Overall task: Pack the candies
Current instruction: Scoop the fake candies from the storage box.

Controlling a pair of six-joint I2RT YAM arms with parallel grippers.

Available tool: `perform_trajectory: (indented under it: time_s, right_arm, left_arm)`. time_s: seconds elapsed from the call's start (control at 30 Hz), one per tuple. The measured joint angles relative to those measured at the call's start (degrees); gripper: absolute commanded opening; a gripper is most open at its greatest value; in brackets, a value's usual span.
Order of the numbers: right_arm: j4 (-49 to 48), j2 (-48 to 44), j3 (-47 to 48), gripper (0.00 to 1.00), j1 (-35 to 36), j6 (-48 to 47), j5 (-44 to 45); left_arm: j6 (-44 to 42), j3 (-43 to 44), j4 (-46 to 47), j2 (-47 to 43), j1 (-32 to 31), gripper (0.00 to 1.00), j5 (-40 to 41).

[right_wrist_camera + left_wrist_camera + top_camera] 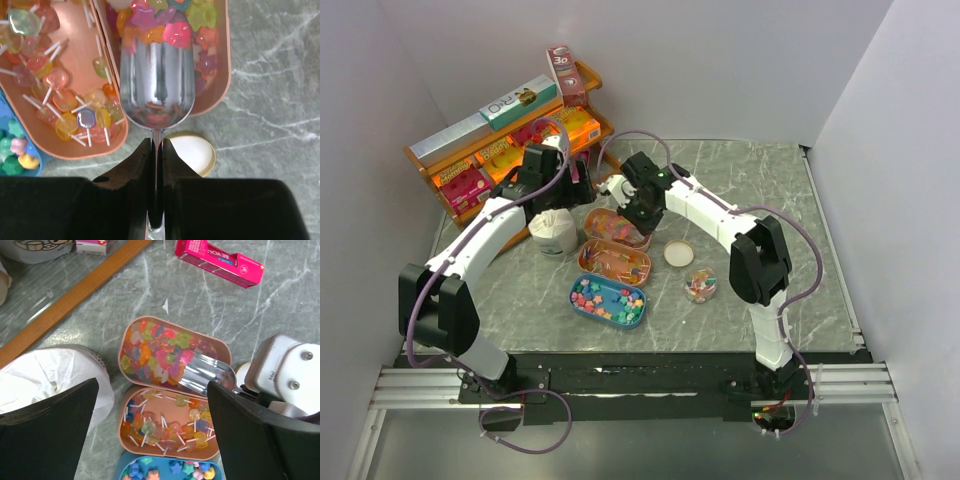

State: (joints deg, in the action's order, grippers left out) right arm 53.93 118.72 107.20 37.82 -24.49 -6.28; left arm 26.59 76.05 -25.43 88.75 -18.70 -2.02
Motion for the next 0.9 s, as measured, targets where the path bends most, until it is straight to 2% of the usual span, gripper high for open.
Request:
perform_trajectory:
  time_s: [0.47,0.9]
  right_arm:
    - [-6.5,4.0,0.7,0.0,0.0,1.3,0.5]
    - [-16.0,2.6,-5.7,0.0,0.0,2.4,-0.1]
  left_arm:
    - [0.1,-0.3,-1.0,-1.2,2.8,0.98,0.3]
    - [0.3,-0.9,-1.0,-1.9,3.8,0.97,-0.1]
